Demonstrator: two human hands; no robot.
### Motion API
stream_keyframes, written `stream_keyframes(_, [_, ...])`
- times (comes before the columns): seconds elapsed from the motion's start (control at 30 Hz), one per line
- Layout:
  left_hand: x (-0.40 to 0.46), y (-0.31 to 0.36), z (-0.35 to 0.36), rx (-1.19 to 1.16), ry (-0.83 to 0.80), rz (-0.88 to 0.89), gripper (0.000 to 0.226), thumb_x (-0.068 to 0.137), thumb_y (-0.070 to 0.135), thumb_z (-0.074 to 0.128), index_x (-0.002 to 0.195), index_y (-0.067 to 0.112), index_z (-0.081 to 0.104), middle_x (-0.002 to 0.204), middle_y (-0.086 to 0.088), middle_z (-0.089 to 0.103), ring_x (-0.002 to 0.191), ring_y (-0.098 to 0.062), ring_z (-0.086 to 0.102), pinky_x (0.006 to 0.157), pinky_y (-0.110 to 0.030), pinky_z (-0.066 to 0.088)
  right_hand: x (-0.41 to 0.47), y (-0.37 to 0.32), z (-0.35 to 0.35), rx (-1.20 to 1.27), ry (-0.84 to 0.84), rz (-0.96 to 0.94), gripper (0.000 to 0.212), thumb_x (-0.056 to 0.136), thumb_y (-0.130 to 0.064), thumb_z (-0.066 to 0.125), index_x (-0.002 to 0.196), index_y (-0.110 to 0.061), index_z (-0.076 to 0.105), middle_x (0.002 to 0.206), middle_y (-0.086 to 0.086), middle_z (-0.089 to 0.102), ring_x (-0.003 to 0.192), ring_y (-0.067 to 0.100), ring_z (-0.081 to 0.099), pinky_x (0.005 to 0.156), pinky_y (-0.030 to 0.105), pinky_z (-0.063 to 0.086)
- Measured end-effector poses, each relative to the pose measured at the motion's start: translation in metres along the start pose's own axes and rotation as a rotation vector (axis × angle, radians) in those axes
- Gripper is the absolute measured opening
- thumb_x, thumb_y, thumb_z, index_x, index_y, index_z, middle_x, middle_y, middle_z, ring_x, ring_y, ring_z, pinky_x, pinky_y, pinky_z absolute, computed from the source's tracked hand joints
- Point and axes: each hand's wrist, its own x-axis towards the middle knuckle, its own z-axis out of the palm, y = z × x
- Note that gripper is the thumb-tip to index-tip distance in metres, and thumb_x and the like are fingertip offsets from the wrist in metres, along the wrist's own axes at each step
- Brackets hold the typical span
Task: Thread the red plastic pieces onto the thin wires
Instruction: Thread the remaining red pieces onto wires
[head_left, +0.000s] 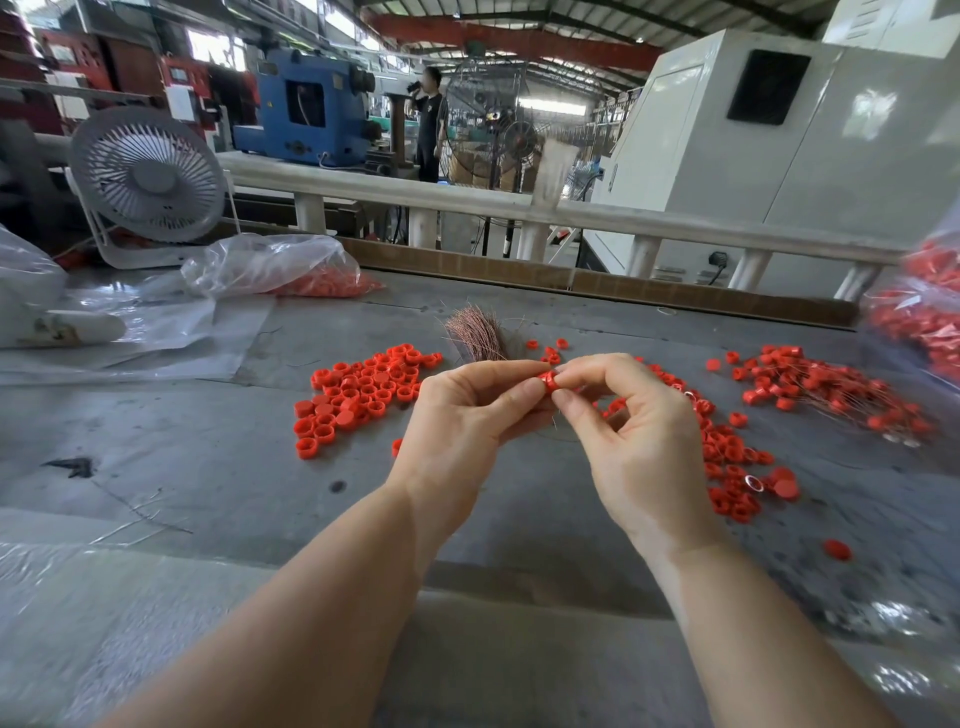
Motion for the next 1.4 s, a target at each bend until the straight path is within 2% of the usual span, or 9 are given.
stream_keyframes(0.4, [0.0006,-0.0009,-0.0017,-0.021,-0.014,-0.026,0.023,0.082,-0.003,0.058,0.077,0.015,0.073,0.075,-0.005,0.073,0.071,-0.012,0.069,0.067,-0.019,0.055,0.0009,-0.002,-0.0034,0.007,0.001,0.011,0.004,0.075,-0.012,0.066,0.075,-0.015,0.068,0.077,-0.005,0.067,0.074,0.009,0.058,0.068,0.007,0.037])
stream_keyframes(0.77, [0.002,-0.0023,-0.0035,-0.004,-0.033,-0.026,0.015,0.081,-0.001,0.059,0.087,0.007,0.069,0.078,-0.007,0.073,0.073,-0.013,0.069,0.07,-0.02,0.056,0.0018,-0.0003,-0.0046,0.034,-0.01,0.035,0.008,0.073,-0.011,0.068,0.075,-0.019,0.069,0.078,-0.01,0.067,0.077,0.006,0.06,0.069,0.007,0.037])
stream_keyframes(1.17, [-0.0009,-0.0007,0.0004,0.071,-0.006,0.078,0.019,0.082,-0.008,0.058,0.086,0.007,0.068,0.073,0.0,0.073,0.071,-0.009,0.069,0.065,-0.015,0.053,0.0005,0.0011,-0.0036,0.015,-0.005,0.021,0.011,0.074,-0.006,0.069,0.075,-0.016,0.069,0.078,-0.01,0.066,0.077,0.005,0.059,0.068,0.005,0.036])
stream_keyframes(1.4, [-0.001,-0.0016,0.0022,0.087,0.002,0.068,0.02,0.082,-0.008,0.058,0.085,0.009,0.069,0.073,0.0,0.073,0.072,-0.009,0.069,0.067,-0.016,0.054,-0.0007,0.002,-0.0043,0.007,-0.001,0.015,0.015,0.075,-0.005,0.07,0.076,-0.019,0.068,0.078,-0.007,0.066,0.075,0.006,0.059,0.067,0.005,0.037])
